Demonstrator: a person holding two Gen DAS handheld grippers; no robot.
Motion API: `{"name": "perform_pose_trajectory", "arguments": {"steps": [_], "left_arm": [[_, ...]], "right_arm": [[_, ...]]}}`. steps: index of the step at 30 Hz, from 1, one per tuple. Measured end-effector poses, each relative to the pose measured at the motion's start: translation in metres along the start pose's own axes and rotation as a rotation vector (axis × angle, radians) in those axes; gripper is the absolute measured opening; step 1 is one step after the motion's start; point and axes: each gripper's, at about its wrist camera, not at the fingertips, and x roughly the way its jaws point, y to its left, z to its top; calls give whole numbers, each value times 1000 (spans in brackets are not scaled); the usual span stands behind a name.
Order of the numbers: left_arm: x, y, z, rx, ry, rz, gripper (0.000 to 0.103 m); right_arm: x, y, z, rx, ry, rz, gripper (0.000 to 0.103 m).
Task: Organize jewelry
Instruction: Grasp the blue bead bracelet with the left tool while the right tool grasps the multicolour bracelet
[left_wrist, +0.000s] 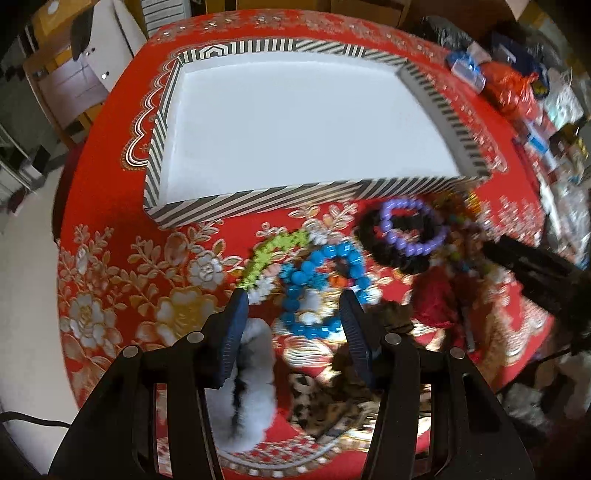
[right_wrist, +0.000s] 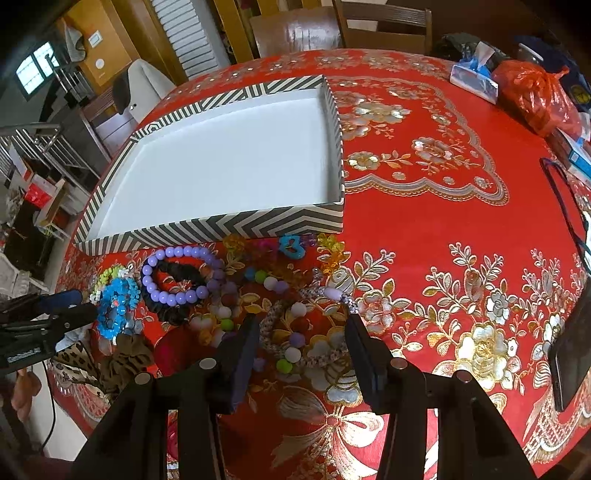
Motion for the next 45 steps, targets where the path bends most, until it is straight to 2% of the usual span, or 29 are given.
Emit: {"name": "perform_pose_trajectory", "arguments": {"steps": [2, 7, 9, 11, 13, 15, 17, 21, 29, 34, 37, 43, 45], "left_arm": [[5, 4, 0, -4, 15, 16, 51], [15, 6, 4, -2, 46, -12, 51], [20, 4, 5, 18, 58, -7, 50], [24, -1, 3, 30, 58, 1, 37], [25, -2, 3, 38, 48, 4, 15], [29, -3, 6, 23, 55, -46, 10], [27, 2, 7, 13, 45, -59, 7], [9, 4, 9, 6, 7, -112, 7], [-38, 6, 19, 7, -88, -163, 7], [-55, 13, 21, -7, -128, -169, 7], [-57, 17, 18, -12, -129, -168, 7], [-63, 23, 15, -18, -130, -163, 7], [-64, 25, 16, -20, -133, -160, 7]], "right_arm": [[2, -1, 0, -1, 3, 3, 47], [6, -3, 2, -14, 5, 8, 47], [8, -2, 2, -32, 2, 6, 42], [12, -1, 2, -37, 19, 25, 22], [11, -1, 1, -39, 12, 29, 15], [6, -1, 0, -41, -4, 36, 11], [-2, -1, 0, -42, -21, 43, 7], [-23, 1, 2, -37, -61, 63, 6], [-52, 8, 15, -57, -119, 57, 6], [-28, 10, 7, -92, -28, 29, 8], [-5, 6, 0, -83, 22, 3, 22], [11, 0, 3, -42, 27, 56, 22], [15, 5, 4, -64, 20, 52, 18]]}}
